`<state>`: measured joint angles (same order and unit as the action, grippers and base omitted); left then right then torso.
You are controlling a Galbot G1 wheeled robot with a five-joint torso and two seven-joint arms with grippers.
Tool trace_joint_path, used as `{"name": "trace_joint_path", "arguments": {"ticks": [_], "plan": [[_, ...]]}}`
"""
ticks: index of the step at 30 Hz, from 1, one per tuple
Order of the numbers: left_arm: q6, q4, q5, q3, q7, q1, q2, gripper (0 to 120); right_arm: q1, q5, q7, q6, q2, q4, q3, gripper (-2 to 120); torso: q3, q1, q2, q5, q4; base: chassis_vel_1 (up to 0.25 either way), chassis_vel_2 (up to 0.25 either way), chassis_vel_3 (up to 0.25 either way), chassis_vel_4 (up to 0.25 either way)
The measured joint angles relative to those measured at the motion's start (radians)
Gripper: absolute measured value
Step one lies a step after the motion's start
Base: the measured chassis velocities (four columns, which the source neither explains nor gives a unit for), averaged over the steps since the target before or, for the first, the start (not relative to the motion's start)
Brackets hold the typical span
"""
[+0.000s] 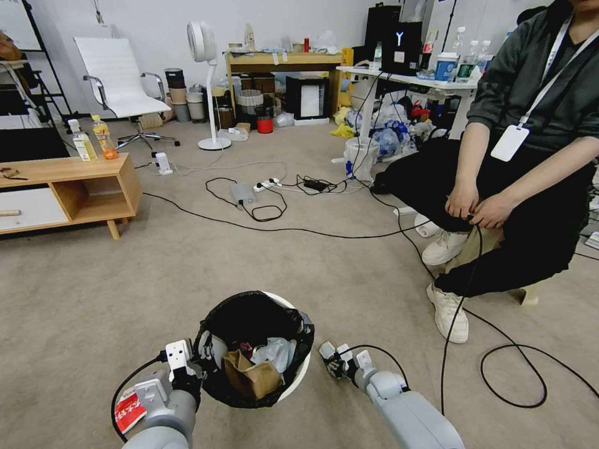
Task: Pick up the trash bin and place the garbage on the floor into it.
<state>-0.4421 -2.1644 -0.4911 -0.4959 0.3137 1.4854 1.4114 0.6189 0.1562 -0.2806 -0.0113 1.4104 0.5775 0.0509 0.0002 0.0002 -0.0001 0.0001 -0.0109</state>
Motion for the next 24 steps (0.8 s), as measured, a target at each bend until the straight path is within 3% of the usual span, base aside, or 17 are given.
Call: {"name": "trace_joint_path", "arguments": {"ticks": [7, 12, 15, 18, 24], "plan": [[0.000, -0.002, -0.005, -0.002, 0.000, -0.002, -0.002, 6, 0.024, 0.068, 0.036, 0.002, -0.044, 0.132, 0.023, 44, 0.000, 0.000, 0.000, -0.0001, -0.0004, 0.000, 0.000, 0.000, 0.000], [-0.004, -0.008, -0.014, -0.005, 0.005, -0.004, -0.008, 6, 0.054, 0.158, 0.103, 0.025, -0.104, 0.382, 0.058, 44, 0.000, 0.000, 0.000, -0.0003, 0.0002, 0.000, 0.000, 0.000, 0.000], [-0.005, -0.009, -0.016, -0.006, 0.006, -0.004, -0.010, 6, 0.065, 0.175, 0.110, 0.026, -0.121, 0.447, 0.066, 44, 0.000, 0.000, 0.000, -0.0002, -0.0001, 0.000, 0.000, 0.000, 0.000], [-0.006, -0.009, -0.017, -0.006, 0.007, -0.002, -0.012, 6, 0.071, 0.175, 0.113, -0.035, -0.155, 0.599, 0.091, 44, 0.000, 0.000, 0.000, -0.0003, 0.0001, 0.000, 0.000, 0.000, 0.000], [-0.007, -0.002, -0.018, -0.006, 0.007, 0.000, -0.011, 6, 0.059, 0.238, 0.074, -0.096, -0.183, 0.727, 0.090, 44, 0.000, 0.000, 0.000, -0.0003, -0.0001, 0.000, 0.000, 0.000, 0.000]]}}
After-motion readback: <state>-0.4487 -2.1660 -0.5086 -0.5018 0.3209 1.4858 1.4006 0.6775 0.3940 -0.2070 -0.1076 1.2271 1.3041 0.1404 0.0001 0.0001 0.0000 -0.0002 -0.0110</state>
